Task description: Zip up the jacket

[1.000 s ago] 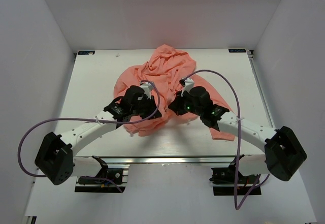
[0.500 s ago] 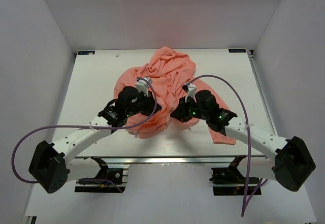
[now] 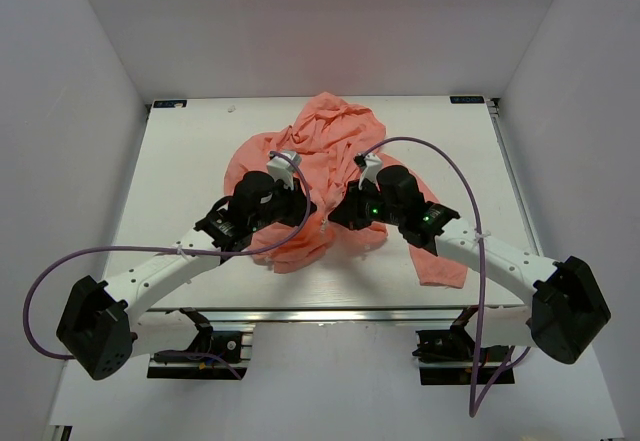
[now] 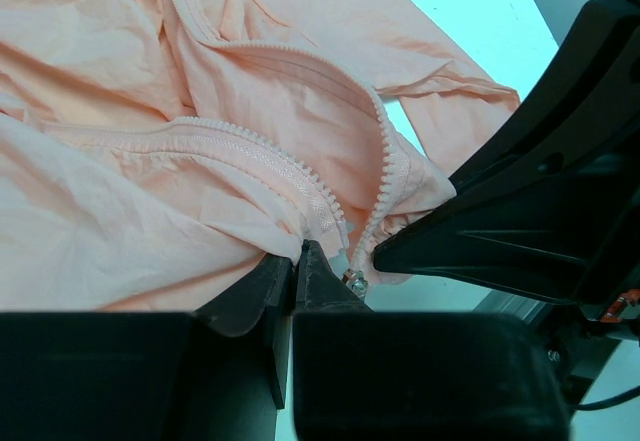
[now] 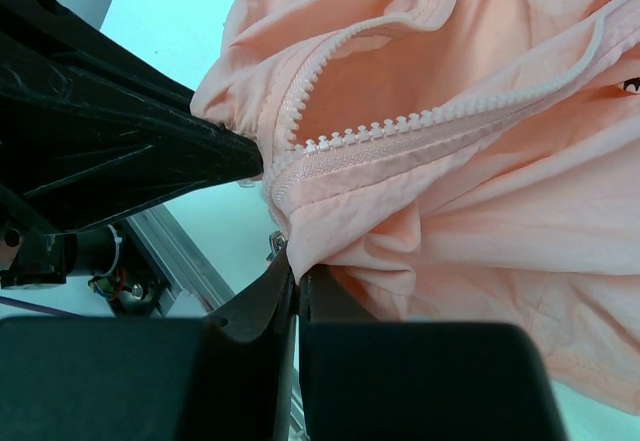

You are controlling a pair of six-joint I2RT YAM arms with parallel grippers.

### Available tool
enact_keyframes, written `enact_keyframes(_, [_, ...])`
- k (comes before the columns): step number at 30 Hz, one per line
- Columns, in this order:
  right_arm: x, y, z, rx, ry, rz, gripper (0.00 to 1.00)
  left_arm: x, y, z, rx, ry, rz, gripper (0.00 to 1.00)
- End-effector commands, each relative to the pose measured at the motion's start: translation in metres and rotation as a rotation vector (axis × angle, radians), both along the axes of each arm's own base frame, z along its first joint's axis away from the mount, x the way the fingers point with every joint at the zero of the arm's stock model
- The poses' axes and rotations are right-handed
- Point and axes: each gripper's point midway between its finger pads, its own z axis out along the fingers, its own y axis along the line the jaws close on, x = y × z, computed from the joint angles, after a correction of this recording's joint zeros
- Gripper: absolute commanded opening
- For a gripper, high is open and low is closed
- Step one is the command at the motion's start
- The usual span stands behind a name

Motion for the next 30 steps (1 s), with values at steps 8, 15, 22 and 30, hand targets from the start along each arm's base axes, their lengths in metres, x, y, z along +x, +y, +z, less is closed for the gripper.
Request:
enact_keyframes(8, [0.013,0.005,0.028,0.064,-0.033,-0.045,0.0,0.005,0.001,0.007,-0.002,-0.047,0.018,0.0])
enact_keyframes(15, [0.02,0.005,0.033,0.082,-0.045,-0.082,0.0,0.004,0.001,0.006,0.0,-0.046,0.023,0.0])
enact_keyframes(22, [0.027,0.007,0.034,0.086,-0.052,-0.096,0.0,0.002,-0.001,0.006,-0.003,-0.045,0.018,0.0])
enact_keyframes(30, [0.028,0.01,0.04,0.105,-0.064,-0.095,0.0,0.001,-0.001,0.0,0.004,-0.033,0.02,0.0])
